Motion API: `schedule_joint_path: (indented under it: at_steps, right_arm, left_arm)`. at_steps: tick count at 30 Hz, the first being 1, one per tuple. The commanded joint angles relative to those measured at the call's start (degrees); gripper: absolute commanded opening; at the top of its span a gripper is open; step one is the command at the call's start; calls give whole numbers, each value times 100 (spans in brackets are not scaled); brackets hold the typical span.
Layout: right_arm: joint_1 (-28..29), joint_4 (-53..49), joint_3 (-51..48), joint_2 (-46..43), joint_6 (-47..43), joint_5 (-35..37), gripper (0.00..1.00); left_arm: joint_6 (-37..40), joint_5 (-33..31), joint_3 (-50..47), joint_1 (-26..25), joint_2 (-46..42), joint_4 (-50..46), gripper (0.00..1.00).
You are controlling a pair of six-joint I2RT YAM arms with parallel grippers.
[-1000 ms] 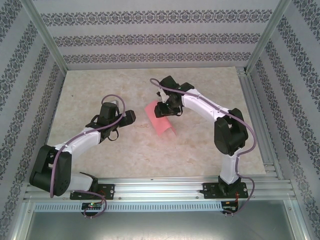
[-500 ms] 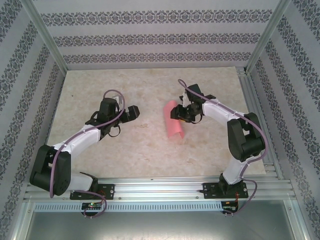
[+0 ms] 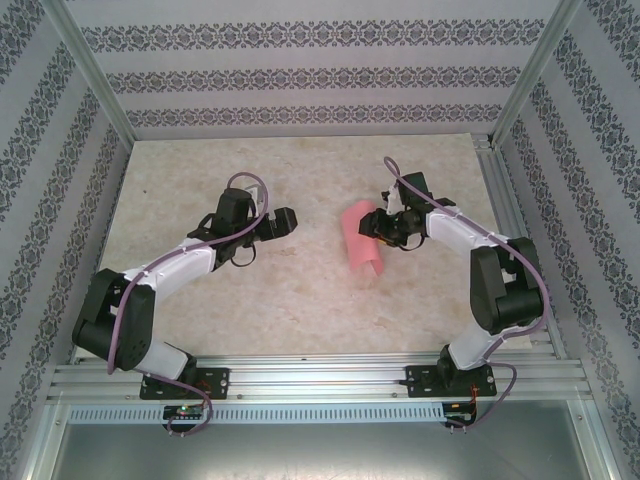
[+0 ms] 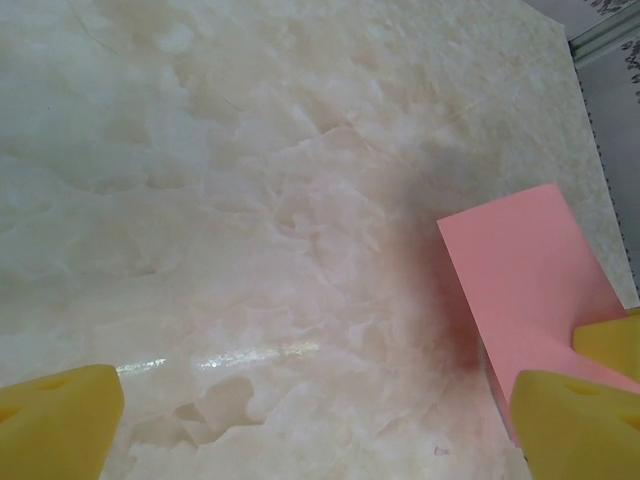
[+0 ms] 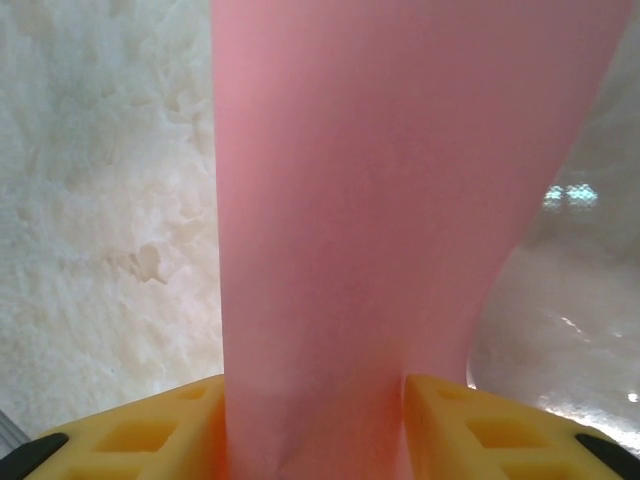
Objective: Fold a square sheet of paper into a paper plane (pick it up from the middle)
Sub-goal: Fold the square sheet of paper in half at the center of the table.
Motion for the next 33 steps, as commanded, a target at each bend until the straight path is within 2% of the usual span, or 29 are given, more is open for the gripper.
schedule_joint_path:
  at_steps: [1,7,12,17,21,29,33]
  right_arm:
    - [190,328,111,-258,224,-337,46]
    - [635,808,311,-239,653,-619,48]
    - [778,1626,103,-82,1197,-801,48]
    - [667,2193,-374,79,1445,-857,48]
    - [477,2412,-736,151,1493,-875,48]
    - [167,2555,-1114,21,1437,-900,48]
    - [63,2688,-1249,30,1457,-986,48]
  left_arm:
    - [-42,-132,158,-63,-43,33,100]
    - [-75,-299,149,-64,-271,-64,100]
    - [-244,21,195,-56,-262,16,100]
    - [-698,758,232,-56,2,489,100]
    - [-1269,1371,235,-131,464,1288,100]
    - [-1709,1489,542,-536,1203,1704,99]
    - [-2085,1737,797,-746,1731,2121,88]
